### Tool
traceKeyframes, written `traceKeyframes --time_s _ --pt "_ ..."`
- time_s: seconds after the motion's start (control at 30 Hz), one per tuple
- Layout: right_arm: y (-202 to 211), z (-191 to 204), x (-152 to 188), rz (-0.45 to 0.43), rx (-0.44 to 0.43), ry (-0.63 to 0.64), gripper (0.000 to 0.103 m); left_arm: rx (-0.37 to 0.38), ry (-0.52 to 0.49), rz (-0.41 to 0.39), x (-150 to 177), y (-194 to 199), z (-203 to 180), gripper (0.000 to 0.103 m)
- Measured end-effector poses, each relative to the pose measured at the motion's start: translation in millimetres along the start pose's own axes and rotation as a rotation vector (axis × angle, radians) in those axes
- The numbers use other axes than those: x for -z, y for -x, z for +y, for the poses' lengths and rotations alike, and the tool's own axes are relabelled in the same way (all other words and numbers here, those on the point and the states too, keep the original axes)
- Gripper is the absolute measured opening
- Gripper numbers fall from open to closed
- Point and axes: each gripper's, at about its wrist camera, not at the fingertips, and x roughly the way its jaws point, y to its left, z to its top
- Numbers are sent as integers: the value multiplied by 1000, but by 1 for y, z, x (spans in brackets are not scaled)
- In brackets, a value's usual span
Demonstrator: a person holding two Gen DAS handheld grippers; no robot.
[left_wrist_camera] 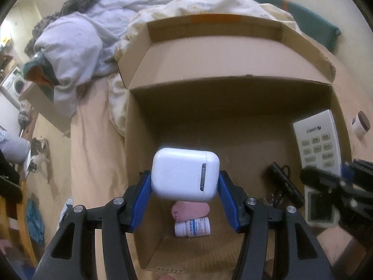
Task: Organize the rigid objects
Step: 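Carry the phone and earbuds case with both tools over the box, then open both tools to drop the phone and earbuds case into the box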
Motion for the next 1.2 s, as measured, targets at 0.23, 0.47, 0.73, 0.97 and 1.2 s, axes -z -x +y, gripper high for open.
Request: traceKeyframes --time_s 0.23,0.47,0.73,0.97,1.2 --pt "-18 -2 2 68 35 -14 24 -22 -38 19 5 -7 -9 53" --pt "-23 -13 4 100 56 -63 24 -48 -91 26 10 -10 -19 53" --pt "-24 -16 2 110 57 -90 24 -54 -104 35 12 -12 -21 53" --pt "-9 -21 -5 51 9 -120 70 -55 -100 37 13 -9 -21 61" --pt "12 -19 -11 -63 -32 -120 103 -56 -63 10 6 4 -16 82"
